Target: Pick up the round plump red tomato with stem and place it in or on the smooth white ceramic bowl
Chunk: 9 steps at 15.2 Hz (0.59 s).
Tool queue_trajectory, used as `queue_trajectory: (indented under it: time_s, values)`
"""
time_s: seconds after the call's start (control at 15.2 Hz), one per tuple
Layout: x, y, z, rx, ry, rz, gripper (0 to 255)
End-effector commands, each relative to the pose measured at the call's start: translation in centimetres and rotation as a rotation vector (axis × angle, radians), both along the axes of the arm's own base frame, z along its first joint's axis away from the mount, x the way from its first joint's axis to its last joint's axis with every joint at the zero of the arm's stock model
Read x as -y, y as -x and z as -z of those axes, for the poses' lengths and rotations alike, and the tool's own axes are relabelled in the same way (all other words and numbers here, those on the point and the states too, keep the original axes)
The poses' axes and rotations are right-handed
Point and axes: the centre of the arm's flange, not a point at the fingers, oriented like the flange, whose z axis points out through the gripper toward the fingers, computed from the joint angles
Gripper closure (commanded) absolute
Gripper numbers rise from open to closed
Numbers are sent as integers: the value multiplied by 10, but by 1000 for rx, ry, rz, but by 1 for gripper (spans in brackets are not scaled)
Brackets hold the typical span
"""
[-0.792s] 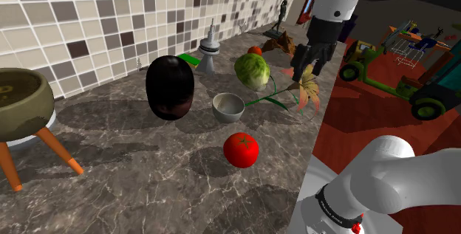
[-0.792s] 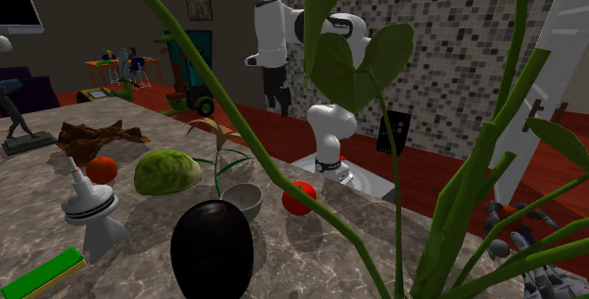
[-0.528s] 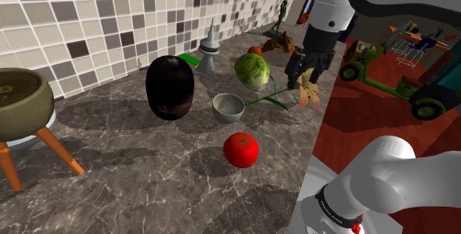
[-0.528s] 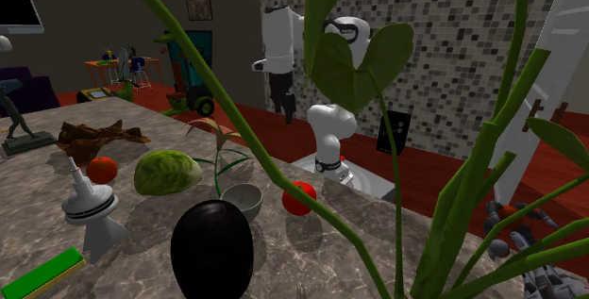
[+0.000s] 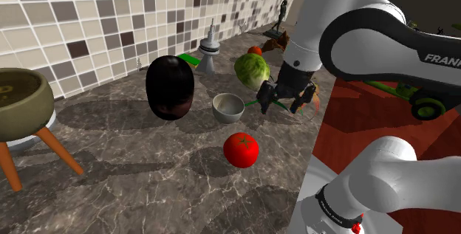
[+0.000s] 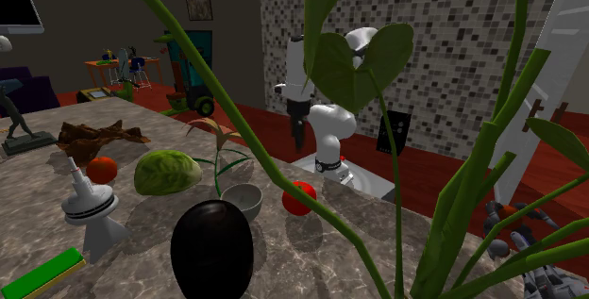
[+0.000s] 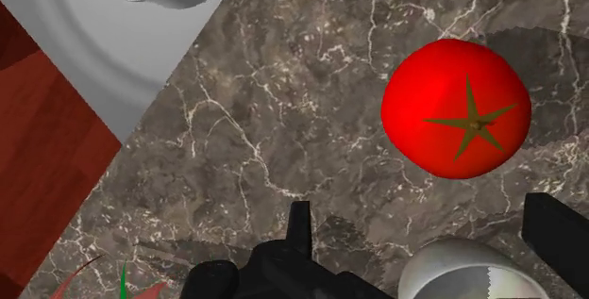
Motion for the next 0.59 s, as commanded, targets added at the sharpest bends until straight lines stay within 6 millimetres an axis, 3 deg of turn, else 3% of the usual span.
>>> queue_trajectory:
  time_s: [0.0,0.4,0.53]
  values:
    - [-19,-2,19,29,9,90,0]
    - [-74,-21,76,108,40,336,0]
    - [-74,-22,82,109,41,338,0]
